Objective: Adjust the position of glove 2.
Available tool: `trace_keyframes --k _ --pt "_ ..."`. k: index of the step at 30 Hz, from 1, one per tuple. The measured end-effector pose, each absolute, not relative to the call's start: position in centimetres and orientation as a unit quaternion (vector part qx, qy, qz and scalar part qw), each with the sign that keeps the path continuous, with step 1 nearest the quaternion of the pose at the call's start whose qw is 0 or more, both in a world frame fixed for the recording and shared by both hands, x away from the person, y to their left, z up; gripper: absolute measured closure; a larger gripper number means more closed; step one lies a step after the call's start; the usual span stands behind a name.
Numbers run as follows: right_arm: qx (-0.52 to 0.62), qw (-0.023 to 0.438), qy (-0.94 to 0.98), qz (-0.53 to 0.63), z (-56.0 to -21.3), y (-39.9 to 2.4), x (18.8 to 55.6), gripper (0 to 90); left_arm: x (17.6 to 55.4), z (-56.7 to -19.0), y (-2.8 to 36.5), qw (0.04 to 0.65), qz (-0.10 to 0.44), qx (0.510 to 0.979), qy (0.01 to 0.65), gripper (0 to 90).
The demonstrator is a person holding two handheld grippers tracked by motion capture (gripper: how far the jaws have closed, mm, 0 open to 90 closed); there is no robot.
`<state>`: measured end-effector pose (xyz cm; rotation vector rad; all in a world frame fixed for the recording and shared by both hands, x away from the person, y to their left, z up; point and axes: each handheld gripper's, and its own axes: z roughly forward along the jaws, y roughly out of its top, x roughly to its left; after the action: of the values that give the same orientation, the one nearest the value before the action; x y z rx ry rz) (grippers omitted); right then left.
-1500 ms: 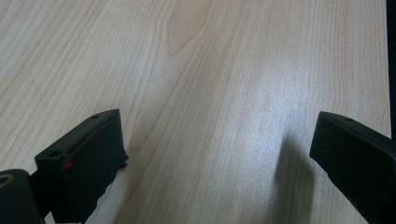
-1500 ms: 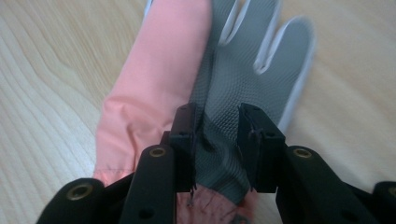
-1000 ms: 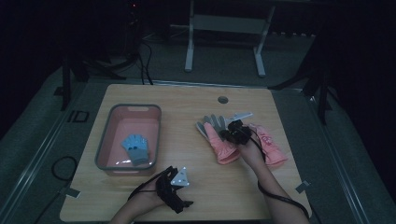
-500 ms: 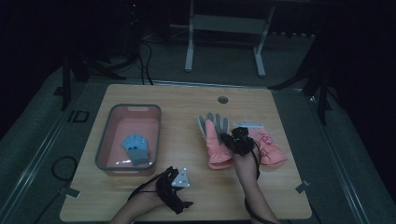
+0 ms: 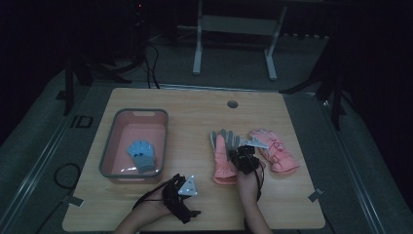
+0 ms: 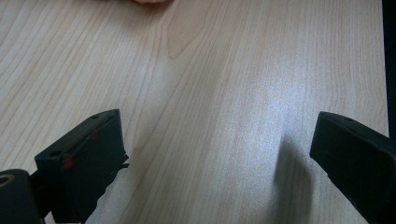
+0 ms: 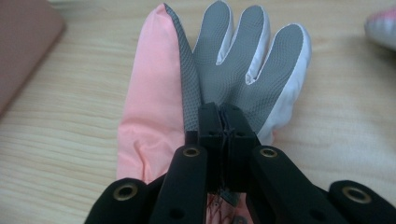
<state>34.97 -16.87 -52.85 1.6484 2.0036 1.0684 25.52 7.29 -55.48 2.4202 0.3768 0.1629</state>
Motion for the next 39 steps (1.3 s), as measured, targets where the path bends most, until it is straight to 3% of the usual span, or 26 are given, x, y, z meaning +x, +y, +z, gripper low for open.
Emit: trace_keyframes --k 6,9,11,18,25,33,39 --pt "0.575 0.177 0.708 0.370 -53.5 -16.7 34.9 86.1 25.5 -55.5 7.3 0.335 0.063 0.929 0.144 3.3" --pt "0.572 0.173 0.711 0.370 -53.3 -16.8 35.0 79.7 25.5 -55.5 7.3 0.335 0.063 0.929 0.144 3.2" --pt "0.563 0.174 0.717 0.372 -52.7 -17.1 35.0 74.9 25.5 -55.5 7.3 0.335 0.063 0.929 0.144 3.3" --pt "0.513 0.190 0.743 0.385 -50.0 -18.9 35.2 73.8 25.6 -55.5 7.4 0.336 0.062 0.928 0.147 3.2" --pt "0.444 0.228 0.773 0.392 -48.0 -24.0 35.8 70.9 25.6 -55.5 7.3 0.334 0.062 0.930 0.144 3.2" --pt "0.466 0.226 0.756 0.401 -48.8 -29.2 36.6 69.0 25.6 -55.5 7.2 0.333 0.062 0.930 0.144 3.3" --pt "0.498 0.235 0.751 0.366 -52.1 -32.2 37.5 66.7 25.6 -55.5 7.2 0.333 0.061 0.930 0.143 3.3"
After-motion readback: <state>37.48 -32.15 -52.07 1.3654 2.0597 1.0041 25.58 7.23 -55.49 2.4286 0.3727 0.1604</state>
